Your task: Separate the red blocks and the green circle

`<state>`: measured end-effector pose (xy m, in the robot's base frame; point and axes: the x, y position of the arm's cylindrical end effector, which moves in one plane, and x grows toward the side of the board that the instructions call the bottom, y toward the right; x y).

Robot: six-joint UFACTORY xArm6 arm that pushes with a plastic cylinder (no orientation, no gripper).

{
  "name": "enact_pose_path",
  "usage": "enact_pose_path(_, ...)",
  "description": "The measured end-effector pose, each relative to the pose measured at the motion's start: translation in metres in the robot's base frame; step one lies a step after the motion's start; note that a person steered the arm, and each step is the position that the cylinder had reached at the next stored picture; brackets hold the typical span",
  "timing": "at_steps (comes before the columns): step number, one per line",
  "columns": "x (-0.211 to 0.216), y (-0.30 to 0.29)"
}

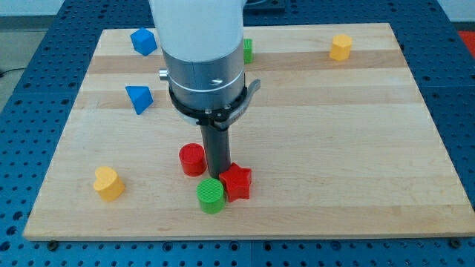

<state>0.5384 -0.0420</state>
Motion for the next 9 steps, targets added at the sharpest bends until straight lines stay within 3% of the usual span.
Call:
enact_pose_path(2,0.012,0.053)
enact_pose_path(6,0.018,0.037)
enact_pose_path(8,0.018,0.095)
enact_pose_path(9,0.018,0.074)
